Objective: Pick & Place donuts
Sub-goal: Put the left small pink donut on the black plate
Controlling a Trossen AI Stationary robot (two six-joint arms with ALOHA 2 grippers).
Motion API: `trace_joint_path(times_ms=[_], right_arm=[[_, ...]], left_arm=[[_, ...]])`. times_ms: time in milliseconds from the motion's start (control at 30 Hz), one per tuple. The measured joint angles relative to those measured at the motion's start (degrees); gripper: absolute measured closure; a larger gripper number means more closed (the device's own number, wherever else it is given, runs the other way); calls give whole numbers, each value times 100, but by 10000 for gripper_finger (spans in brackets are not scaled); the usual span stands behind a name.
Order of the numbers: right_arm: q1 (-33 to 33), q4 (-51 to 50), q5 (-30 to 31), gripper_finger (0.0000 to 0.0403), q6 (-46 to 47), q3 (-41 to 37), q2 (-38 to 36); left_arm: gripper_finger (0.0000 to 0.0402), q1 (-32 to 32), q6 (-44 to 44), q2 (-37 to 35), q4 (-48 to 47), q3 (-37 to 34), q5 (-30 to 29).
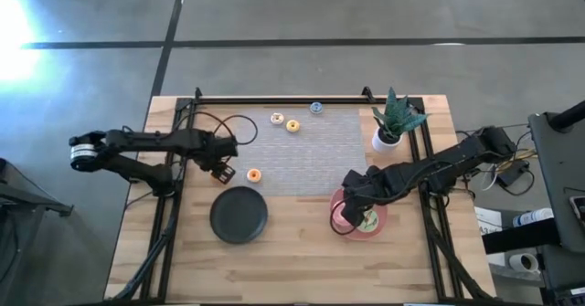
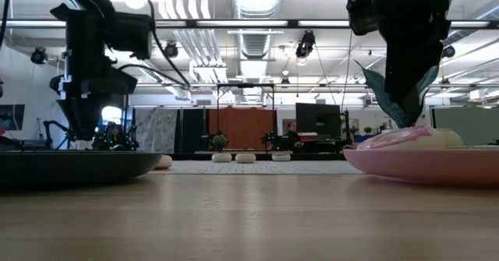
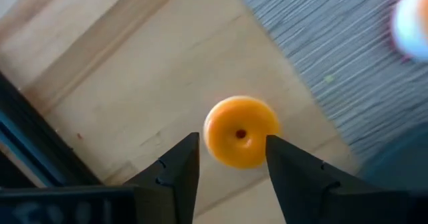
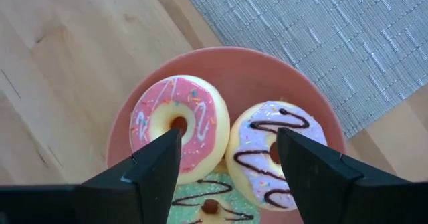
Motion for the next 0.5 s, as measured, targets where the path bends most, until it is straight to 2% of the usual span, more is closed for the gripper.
trace_joint_path(times_ms=[267,500], right_arm=[[0,7,4,165,-22,-10,0],[0,7,4,165,-46,-10,0]], left_arm=[[295,26,-259,-42,538,-613,38],[303,37,-404,-53,956,-871,169]])
